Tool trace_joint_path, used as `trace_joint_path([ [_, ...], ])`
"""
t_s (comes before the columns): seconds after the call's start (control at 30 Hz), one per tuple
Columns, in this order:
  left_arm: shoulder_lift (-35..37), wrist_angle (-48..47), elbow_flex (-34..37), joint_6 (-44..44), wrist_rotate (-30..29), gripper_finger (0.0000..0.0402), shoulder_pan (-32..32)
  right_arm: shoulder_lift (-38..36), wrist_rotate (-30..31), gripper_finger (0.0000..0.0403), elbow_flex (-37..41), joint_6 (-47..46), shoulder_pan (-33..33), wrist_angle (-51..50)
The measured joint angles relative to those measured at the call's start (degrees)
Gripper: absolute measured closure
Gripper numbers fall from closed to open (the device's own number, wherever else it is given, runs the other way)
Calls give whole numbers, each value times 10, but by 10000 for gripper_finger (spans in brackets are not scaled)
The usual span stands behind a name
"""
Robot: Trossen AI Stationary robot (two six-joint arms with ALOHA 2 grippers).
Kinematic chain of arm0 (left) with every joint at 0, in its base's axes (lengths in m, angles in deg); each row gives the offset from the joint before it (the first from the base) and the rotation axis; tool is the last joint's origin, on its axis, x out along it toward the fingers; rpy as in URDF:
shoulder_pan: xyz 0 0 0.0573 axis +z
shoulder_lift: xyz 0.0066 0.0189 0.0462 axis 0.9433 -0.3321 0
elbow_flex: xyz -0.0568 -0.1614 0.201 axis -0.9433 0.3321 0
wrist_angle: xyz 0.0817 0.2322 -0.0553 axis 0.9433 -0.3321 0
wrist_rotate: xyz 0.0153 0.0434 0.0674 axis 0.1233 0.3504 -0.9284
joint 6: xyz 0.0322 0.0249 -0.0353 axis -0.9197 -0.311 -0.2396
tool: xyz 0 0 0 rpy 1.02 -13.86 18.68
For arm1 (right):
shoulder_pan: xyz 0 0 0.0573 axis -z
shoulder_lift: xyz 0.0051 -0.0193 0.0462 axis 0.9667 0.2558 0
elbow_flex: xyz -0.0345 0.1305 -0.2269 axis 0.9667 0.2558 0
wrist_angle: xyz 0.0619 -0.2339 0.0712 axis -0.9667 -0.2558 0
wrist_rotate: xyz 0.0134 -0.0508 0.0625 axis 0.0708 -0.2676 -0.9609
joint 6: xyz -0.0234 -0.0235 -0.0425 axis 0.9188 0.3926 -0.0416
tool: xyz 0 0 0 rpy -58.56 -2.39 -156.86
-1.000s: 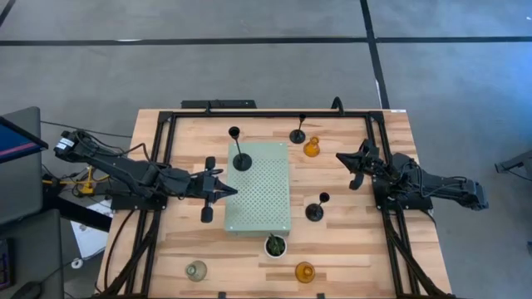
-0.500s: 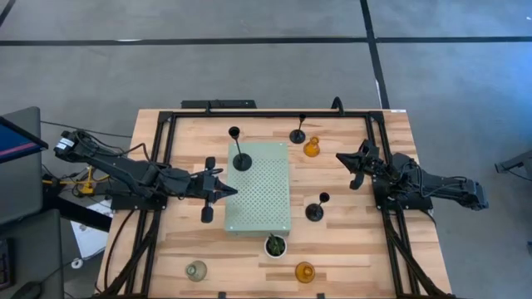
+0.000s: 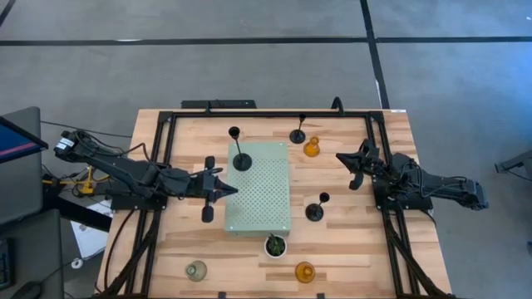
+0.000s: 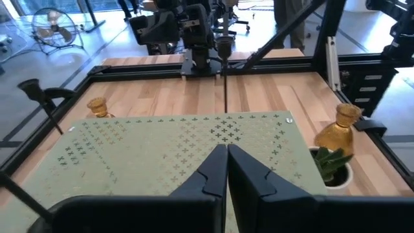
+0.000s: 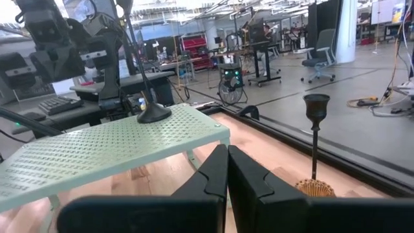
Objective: Pick & Place candle stick holders
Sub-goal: Put the bottom black candle holder on the shelf
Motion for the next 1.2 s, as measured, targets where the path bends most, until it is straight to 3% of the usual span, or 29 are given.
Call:
trace_joint_path([
  [0.2,58,-13,0,-43,-7,396,-9,0,0,403,0,11,0,0],
  [0.47,189,-160,0,-49,-3,396,-10,0,-2,403,-5,12,0,3],
  [0.6,222,-188,13,-73,-2,397,-10,0,-49,403,-15,38,0,4],
  [0.93,224,-125,87,-97,4,396,-10,28,-204,403,-61,33,0,-181],
  [1.03,221,-120,90,-95,4,394,-10,42,-253,403,-59,18,-6,-163],
  [1.2,220,-106,90,-95,4,393,-9,66,-237,403,-59,-44,-27,-140],
])
